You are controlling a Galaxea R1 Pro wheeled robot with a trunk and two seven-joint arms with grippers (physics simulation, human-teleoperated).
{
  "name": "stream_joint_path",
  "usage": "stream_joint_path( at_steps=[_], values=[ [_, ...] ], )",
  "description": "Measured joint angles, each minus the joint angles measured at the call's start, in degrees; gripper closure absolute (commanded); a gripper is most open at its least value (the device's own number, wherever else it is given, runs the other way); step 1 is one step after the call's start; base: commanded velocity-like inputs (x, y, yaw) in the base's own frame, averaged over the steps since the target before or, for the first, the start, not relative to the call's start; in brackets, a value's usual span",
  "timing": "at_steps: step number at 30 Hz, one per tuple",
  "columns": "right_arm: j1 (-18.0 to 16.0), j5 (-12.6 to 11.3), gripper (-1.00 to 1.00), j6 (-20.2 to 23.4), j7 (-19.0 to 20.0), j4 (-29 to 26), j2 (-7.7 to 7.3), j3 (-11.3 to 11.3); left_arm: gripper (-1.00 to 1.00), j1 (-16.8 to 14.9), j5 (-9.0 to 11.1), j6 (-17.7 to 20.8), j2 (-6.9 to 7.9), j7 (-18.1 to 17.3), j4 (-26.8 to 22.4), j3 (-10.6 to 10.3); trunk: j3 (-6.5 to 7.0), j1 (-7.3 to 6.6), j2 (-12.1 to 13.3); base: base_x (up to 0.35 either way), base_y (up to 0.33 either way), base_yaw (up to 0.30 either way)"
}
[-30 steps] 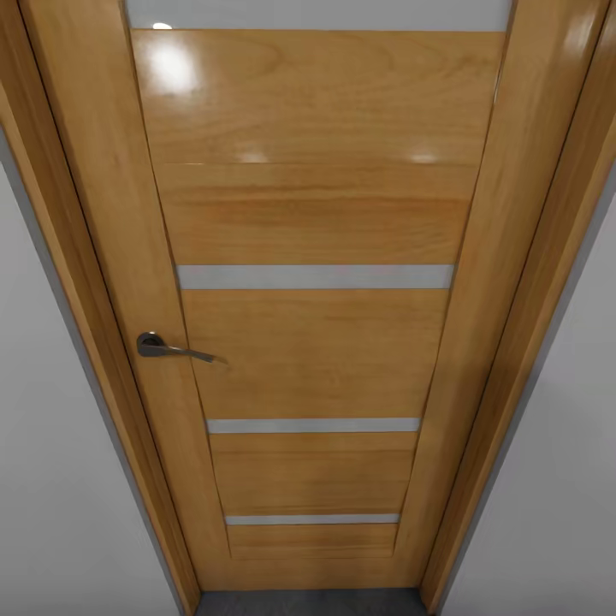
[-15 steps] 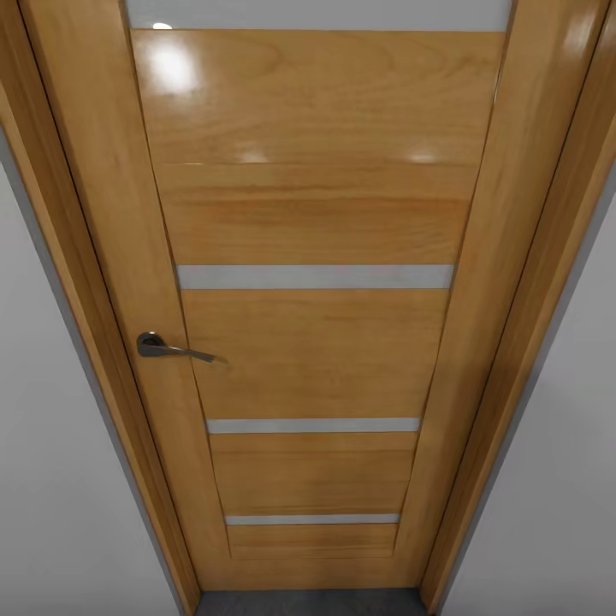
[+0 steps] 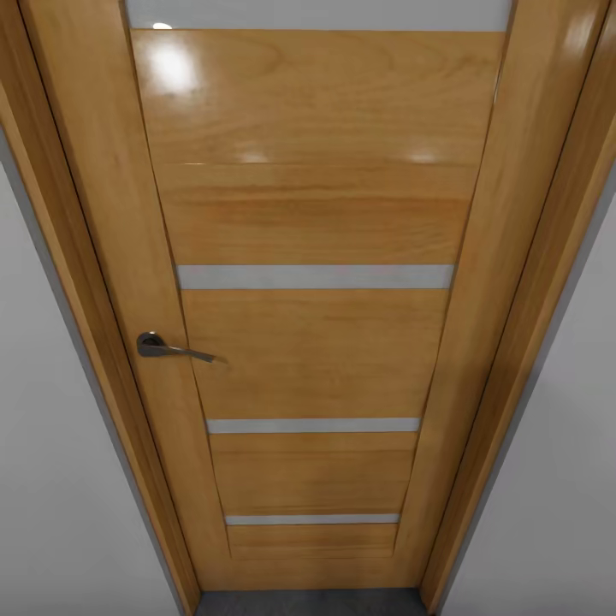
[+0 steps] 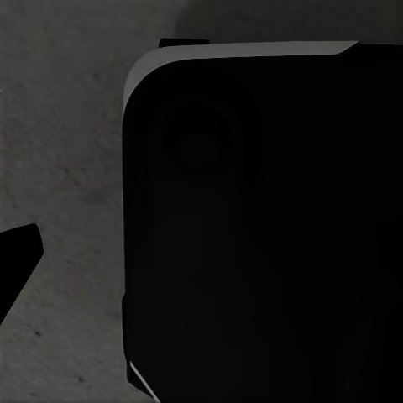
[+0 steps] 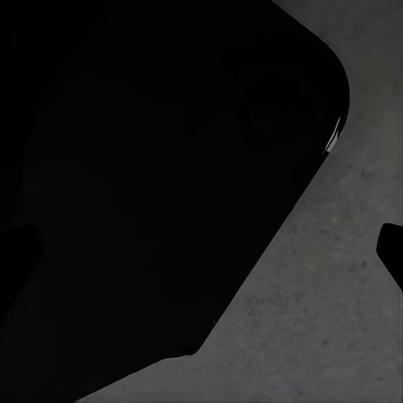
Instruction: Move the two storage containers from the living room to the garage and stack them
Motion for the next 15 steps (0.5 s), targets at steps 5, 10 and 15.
stream_joint_path(
  at_steps=[5,10,15],
  values=[
    [0.0,0.0,-1.0,0.0,0.0,0.0,-0.09,-0.1,-1.0,0.0,0.0,0.0,0.0,0.0,0.0,0.0,0.0,0.0,0.0,0.0,0.0,0.0],
    [0.0,0.0,-1.0,0.0,0.0,0.0,-0.08,-0.1,-1.0,0.0,0.0,0.0,0.0,0.0,0.0,0.0,0.0,0.0,0.0,0.0,0.0,0.0],
    [0.0,0.0,-1.0,0.0,0.0,0.0,-0.01,-0.2,-1.0,0.0,0.0,0.0,0.0,0.0,0.0,0.0,0.0,0.0,0.0,0.0,0.0,0.0]
  ],
)
